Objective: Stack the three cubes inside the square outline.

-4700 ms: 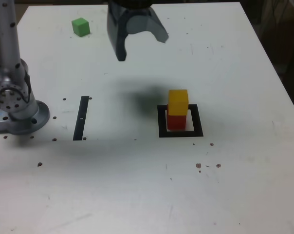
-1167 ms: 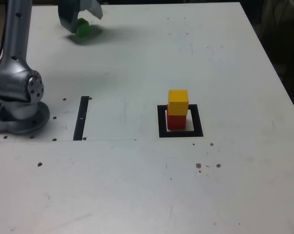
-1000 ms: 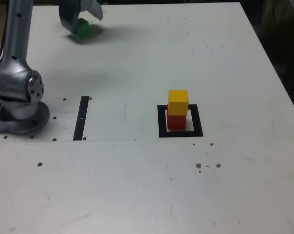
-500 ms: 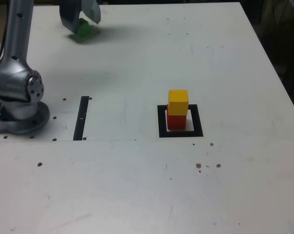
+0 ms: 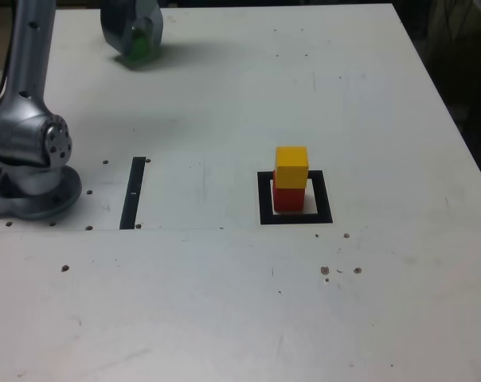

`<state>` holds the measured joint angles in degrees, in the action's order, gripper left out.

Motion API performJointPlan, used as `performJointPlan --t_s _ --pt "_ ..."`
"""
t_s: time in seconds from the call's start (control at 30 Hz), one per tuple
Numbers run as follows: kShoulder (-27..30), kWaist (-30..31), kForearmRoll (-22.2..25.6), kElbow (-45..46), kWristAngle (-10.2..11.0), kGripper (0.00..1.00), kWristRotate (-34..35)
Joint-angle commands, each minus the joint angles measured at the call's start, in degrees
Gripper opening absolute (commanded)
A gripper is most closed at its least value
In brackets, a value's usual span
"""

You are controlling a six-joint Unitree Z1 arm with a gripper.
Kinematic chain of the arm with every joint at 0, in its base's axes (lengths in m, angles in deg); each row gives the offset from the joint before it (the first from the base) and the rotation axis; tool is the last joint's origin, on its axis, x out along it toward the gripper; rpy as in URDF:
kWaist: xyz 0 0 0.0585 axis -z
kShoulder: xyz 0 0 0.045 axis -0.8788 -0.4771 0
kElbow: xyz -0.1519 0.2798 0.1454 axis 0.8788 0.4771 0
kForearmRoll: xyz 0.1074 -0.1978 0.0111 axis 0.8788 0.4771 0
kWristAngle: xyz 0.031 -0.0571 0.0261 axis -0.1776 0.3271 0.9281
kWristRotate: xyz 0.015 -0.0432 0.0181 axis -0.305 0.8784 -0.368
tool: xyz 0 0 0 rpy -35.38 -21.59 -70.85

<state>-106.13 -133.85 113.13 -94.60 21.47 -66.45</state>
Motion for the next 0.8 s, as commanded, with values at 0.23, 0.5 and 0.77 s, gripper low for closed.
performJointPlan --t_s 0.23,0.5,0.77 --pt "-0.3 0.5 -0.1 -0.2 -0.2 0.30 -0.2" --pt "0.5 0.7 0.3 0.0 -0.5 0.30 -0.8" --pt "4.2 3.6 0.7 2.1 -1.8 0.30 -1.4"
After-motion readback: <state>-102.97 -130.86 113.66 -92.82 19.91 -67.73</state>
